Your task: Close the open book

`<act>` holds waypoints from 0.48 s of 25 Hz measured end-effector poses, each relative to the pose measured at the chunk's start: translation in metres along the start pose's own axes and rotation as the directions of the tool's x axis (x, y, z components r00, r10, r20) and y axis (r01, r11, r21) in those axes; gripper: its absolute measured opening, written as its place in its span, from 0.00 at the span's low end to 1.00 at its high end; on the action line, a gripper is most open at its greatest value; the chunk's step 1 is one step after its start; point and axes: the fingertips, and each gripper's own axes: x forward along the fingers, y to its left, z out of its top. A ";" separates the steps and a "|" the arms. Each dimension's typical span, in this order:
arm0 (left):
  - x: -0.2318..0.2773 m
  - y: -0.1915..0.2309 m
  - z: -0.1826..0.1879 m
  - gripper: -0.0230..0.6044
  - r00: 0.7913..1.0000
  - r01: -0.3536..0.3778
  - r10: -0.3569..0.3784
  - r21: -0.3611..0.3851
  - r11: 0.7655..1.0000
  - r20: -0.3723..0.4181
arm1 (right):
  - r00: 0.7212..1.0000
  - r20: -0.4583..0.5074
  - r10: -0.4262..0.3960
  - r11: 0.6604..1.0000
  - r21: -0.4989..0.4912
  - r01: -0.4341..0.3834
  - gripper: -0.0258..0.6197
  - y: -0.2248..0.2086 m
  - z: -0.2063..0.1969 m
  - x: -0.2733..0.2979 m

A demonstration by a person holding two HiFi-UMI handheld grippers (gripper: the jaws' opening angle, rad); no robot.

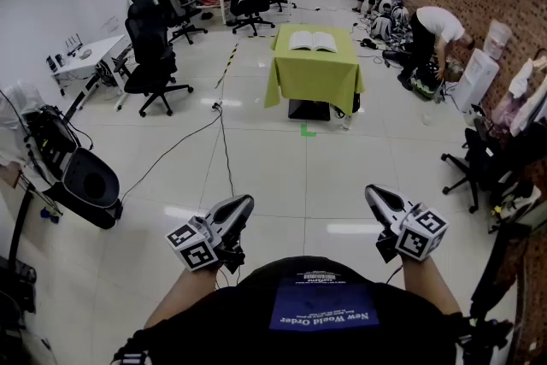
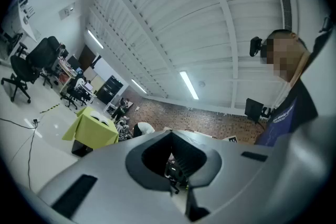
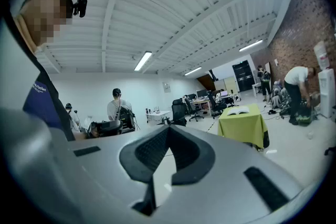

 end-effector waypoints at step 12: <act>-0.055 0.052 0.025 0.05 1.000 -0.017 0.017 -0.023 1.000 -0.002 | 1.000 0.021 0.007 1.000 0.022 -0.007 0.02 0.039 -0.010 0.056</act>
